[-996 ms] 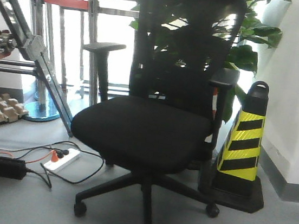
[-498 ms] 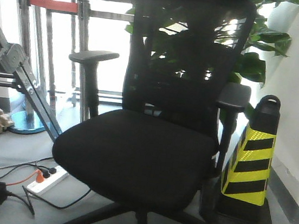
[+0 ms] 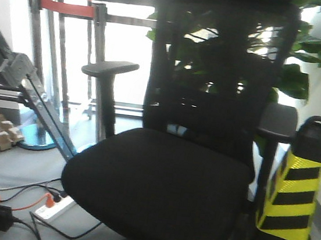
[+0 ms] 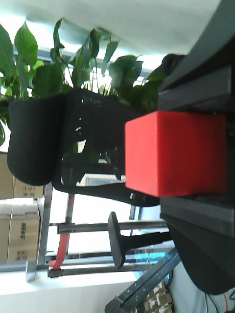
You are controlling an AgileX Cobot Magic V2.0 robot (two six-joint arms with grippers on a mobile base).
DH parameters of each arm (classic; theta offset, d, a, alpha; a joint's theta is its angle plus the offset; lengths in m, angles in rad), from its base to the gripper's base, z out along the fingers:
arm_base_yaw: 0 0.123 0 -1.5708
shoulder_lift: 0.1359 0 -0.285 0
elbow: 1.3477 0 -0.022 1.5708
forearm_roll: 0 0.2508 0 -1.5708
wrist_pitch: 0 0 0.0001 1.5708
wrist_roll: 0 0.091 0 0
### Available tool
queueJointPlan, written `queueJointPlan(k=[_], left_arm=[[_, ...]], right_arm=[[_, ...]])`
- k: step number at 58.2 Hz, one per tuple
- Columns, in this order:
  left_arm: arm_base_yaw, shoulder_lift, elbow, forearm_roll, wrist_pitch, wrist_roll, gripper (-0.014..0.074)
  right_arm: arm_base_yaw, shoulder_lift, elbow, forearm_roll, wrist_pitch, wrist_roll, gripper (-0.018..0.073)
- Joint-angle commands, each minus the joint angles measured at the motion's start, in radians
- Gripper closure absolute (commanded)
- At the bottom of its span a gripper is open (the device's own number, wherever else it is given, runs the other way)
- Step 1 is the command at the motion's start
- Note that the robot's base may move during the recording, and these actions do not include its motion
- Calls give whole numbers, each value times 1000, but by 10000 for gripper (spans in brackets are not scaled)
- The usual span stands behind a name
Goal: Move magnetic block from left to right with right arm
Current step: 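Drive the base toward the black office chair holding the cube, then turn the base toward the second grey table near the crates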
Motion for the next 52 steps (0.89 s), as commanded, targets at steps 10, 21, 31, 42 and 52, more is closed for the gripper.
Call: queueJointPlan(k=[10, 21, 31, 42, 52], left_arm=[[-7, -7, 10, -6, -83, -1, 713], [-7, -7, 10, -6, -83, -1, 713], [-7, -7, 10, -6, -83, -1, 713], [-7, -7, 10, -6, -83, -1, 713], [-7, -7, 10, -6, -83, -1, 713]], right_arm=[[-4, 13, -28, 0, -95, -7, 274], [-4, 13, -28, 0, -95, -7, 274], [-4, 13, -28, 0, -95, -7, 274], [-4, 13, -28, 0, -95, -7, 274], [-4, 13, -28, 0, -95, -7, 274]])
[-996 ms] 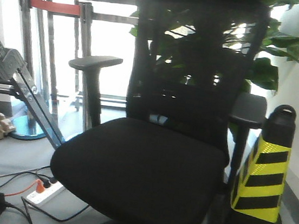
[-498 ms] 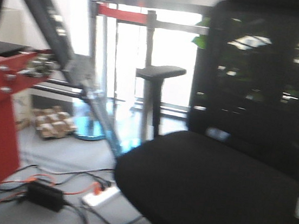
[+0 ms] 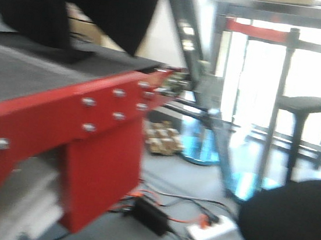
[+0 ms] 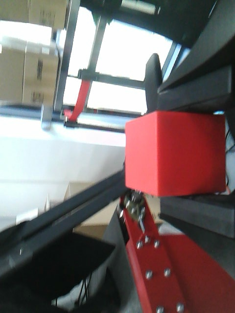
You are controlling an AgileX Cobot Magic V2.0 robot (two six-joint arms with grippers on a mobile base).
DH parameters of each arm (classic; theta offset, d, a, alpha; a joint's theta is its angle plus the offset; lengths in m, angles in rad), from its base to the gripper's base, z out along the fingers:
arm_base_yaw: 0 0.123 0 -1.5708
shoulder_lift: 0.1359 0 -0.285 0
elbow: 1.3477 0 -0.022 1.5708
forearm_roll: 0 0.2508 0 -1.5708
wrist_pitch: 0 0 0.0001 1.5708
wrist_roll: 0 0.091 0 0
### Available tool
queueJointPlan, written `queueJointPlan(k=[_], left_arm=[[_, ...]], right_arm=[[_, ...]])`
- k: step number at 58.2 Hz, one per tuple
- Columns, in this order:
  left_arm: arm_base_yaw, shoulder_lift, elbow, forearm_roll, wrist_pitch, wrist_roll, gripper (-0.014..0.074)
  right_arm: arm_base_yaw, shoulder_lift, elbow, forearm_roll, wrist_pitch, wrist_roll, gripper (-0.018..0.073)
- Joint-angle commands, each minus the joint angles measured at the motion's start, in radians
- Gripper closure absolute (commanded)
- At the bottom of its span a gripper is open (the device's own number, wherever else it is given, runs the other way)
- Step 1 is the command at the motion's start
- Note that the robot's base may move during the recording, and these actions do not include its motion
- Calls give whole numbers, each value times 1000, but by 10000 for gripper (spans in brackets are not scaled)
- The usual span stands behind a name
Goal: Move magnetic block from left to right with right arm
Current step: 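Turn the base toward the second grey table near the crates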
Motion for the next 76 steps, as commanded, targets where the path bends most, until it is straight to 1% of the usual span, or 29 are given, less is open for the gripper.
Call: queueJointPlan(k=[1, 76], left_arm=[[-7, -7, 10, -6, -83, -1, 713], [-7, -7, 10, -6, -83, -1, 713]], right_arm=[[-4, 13, -28, 0, -95, -7, 274], [-4, 13, -28, 0, -95, -7, 274]])
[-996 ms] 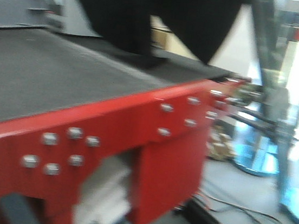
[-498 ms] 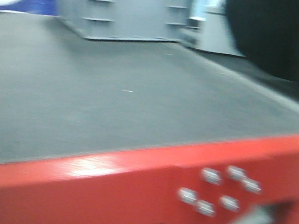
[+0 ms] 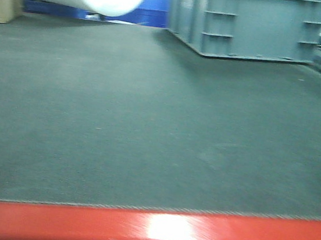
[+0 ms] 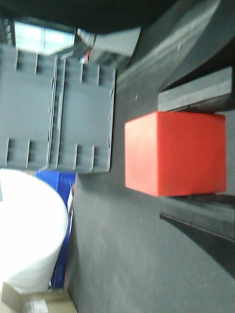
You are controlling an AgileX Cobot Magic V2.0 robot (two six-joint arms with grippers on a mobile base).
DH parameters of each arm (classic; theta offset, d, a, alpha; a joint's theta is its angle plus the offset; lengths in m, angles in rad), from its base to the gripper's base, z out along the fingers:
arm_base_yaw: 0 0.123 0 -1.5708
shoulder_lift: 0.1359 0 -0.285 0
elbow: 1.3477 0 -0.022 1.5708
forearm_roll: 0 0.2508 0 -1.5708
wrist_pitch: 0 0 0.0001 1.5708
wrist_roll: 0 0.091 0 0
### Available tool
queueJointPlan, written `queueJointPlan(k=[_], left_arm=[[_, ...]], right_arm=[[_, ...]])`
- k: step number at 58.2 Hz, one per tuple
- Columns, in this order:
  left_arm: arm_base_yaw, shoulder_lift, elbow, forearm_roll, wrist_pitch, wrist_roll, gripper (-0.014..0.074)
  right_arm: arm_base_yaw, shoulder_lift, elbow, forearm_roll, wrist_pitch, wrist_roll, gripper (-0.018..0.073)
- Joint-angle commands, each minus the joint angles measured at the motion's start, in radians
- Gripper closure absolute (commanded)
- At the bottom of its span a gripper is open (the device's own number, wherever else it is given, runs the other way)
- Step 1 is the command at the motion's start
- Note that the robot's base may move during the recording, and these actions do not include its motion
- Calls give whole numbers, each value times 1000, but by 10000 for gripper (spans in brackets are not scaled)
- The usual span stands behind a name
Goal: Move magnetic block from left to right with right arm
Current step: 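Turn the base toward the second grey table near the crates, then approach the second table holding the red cube in the right gripper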
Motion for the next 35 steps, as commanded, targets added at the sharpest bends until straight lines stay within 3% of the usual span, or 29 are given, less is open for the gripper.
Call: queueJointPlan(k=[1, 35], left_arm=[[-7, -7, 10, -6, -83, -1, 713], [-7, -7, 10, -6, -83, -1, 713]], right_arm=[[-4, 13, -28, 0, -95, -7, 274], [-4, 13, -28, 0, -95, -7, 274]])
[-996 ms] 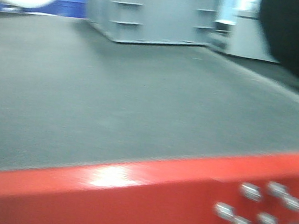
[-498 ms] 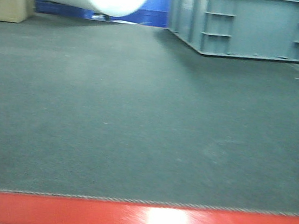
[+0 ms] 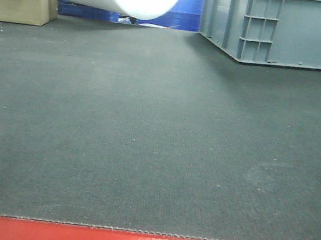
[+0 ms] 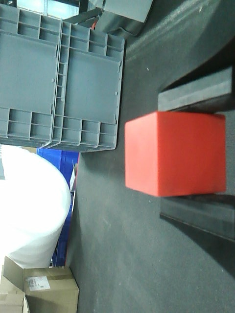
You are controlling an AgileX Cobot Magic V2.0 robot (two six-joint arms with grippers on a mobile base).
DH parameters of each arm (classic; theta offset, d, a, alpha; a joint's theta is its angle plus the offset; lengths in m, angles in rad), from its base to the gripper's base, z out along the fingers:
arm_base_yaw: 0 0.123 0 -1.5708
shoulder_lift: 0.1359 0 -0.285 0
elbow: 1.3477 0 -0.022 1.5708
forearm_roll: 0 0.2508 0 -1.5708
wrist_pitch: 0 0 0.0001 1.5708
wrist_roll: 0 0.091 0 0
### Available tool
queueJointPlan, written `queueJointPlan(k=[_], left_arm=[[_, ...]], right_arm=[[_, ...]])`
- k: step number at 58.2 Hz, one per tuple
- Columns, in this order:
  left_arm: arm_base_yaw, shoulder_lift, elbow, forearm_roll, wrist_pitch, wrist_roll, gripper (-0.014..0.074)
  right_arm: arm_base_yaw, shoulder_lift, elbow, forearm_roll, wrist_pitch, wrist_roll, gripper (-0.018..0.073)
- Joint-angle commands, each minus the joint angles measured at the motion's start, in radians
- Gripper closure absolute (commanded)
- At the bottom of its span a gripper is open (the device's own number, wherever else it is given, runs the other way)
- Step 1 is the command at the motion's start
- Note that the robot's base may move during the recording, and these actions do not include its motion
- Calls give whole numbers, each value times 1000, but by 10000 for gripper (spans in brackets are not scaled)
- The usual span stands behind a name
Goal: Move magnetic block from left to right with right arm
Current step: 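Approach the second table holding the red cube in the right gripper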
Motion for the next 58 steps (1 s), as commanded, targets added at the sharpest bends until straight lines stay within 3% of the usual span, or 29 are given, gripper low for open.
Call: queueJointPlan(k=[1, 58], left_arm=[[-7, -7, 10, -6, -83, -1, 713], [-7, -7, 10, -6, -83, -1, 713]], right_arm=[[-4, 13, -28, 0, -95, -7, 274], [-4, 13, -28, -2, -95, -7, 274]])
